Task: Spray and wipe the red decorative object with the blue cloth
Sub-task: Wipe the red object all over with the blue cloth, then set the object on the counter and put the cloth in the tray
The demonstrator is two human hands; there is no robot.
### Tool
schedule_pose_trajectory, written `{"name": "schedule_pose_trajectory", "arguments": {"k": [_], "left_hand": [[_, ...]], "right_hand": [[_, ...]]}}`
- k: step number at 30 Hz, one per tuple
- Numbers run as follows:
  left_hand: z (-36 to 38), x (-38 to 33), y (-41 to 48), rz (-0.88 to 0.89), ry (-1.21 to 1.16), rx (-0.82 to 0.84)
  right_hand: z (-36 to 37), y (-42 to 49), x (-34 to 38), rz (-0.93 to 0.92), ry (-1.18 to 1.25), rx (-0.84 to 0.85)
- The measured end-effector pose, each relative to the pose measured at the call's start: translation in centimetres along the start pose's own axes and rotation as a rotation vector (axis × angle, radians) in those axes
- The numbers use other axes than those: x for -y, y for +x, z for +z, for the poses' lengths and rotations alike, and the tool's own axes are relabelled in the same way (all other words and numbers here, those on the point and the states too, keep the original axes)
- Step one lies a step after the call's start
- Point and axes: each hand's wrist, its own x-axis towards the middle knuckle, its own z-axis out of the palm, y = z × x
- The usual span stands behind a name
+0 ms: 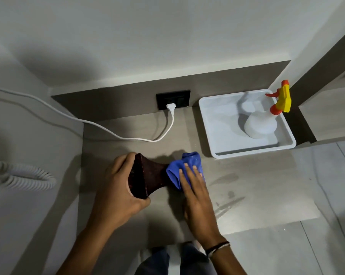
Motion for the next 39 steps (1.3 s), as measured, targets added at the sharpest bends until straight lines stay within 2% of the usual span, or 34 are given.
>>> {"name": "schedule_pose_trajectory", "arguments": {"k": [2,5,10,13,16,22,27,33,39], "left_hand": [[-0.3,-1.1,0.0,0.003,0.029,-0.004],[-0.8,-3.2,0.5,0.047,0.15,-0.013],[-1.3,-6.3,2.0,-0.016,0.378,0.076],[-1.0,-7.3,2.1,-0.013,0.442,0.096],[-0.2,-7.6,1.9,0.019,0.485,0.089],[1.1,-8.4,2.2,0.032,0.474,0.076],[2.1,-8.2,2.3,0.022,0.428,0.069],[3.1,-7.3,2.1,0.057,0.409,0.024],[3.4,-7.3,1.9,0.047,0.407,0.015]], "right_hand": [[-1.4,0.1,-1.6,0.026,-0.002,0.006],[-3.9,0.5,-2.7,0.135,0.124,-0.061],[-8.2,1.4,-3.6,0.247,0.255,-0.194],[-10.1,2.2,-4.3,0.276,0.252,-0.269],[-11.6,4.1,-5.3,0.287,0.175,-0.276],[-13.6,10.9,-7.3,0.156,-0.019,-0.108],[-11.5,17.7,-9.9,0.059,-0.2,0.061],[-6.3,19.9,-13.4,0.007,-0.633,0.416],[-6.6,19.8,-13.9,0.019,-0.651,0.439]]}}
